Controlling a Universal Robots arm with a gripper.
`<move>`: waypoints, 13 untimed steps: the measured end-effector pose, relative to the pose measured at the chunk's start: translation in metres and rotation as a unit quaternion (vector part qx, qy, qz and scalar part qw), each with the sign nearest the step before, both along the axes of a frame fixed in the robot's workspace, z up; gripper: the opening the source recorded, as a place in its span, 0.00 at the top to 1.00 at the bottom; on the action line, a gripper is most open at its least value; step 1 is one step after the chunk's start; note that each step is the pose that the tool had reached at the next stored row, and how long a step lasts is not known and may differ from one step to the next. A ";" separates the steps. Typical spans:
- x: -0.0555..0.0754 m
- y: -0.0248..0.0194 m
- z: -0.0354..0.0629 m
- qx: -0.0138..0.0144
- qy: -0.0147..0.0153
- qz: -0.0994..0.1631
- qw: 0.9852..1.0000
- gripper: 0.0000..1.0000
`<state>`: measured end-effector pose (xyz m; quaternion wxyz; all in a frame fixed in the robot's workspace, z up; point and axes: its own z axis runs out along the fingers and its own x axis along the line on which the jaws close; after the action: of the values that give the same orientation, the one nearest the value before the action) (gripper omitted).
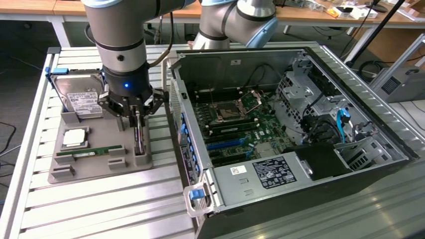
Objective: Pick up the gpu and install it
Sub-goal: 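Pick up the gpu and move the gpu toward the slot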
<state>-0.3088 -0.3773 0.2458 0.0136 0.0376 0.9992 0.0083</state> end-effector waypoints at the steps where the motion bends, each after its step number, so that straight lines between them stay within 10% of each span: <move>1: 0.000 0.0000 0.0000 0.000 0.000 0.000 1.000 0.72; 13: 0.000 -0.0001 0.0000 0.000 0.000 0.000 1.000 0.73</move>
<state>-0.3088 -0.3774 0.2457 0.0136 0.0377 0.9992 0.0083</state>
